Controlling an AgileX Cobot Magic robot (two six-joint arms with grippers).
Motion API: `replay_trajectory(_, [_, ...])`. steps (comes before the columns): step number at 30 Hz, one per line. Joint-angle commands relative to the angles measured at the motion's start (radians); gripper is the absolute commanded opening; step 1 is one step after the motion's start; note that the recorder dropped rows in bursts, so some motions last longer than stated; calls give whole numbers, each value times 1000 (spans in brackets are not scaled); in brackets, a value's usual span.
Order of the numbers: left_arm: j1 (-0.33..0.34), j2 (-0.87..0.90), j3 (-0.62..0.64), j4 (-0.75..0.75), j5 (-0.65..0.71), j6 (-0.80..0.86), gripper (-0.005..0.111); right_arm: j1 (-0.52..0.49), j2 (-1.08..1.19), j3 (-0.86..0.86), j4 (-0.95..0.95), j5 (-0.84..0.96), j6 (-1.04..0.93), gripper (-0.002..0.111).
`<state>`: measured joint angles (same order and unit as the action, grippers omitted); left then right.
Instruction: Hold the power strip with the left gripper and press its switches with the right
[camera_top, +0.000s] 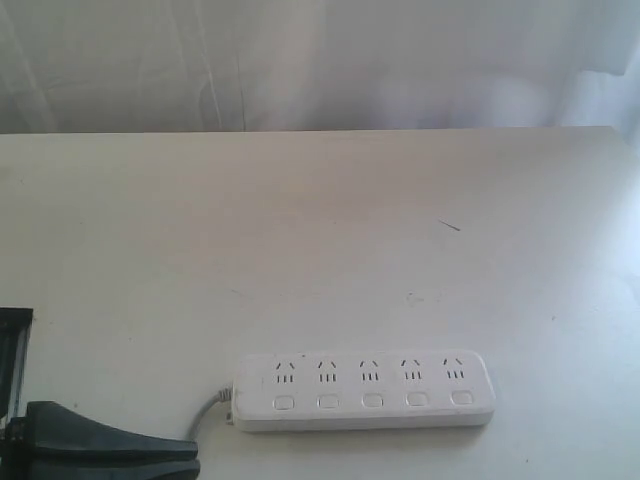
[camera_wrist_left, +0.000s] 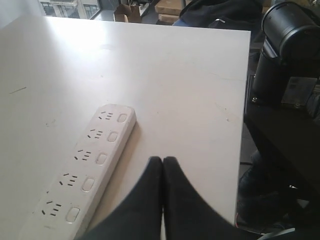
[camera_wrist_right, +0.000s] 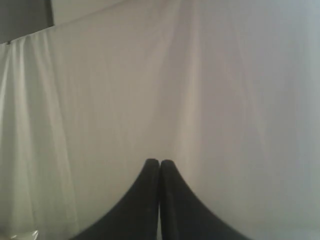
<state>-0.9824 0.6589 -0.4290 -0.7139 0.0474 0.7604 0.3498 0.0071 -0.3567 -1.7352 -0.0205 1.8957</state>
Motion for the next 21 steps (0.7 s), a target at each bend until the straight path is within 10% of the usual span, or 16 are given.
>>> replay_trajectory(1, [-6,-8,4,-14,-2,4,0,-11,-7,8,-9,-82,-10,0])
replay_trajectory(21, [-6,-8,4,-14,-10,2,0,-248,-7,342,-9,-74,-10,0])
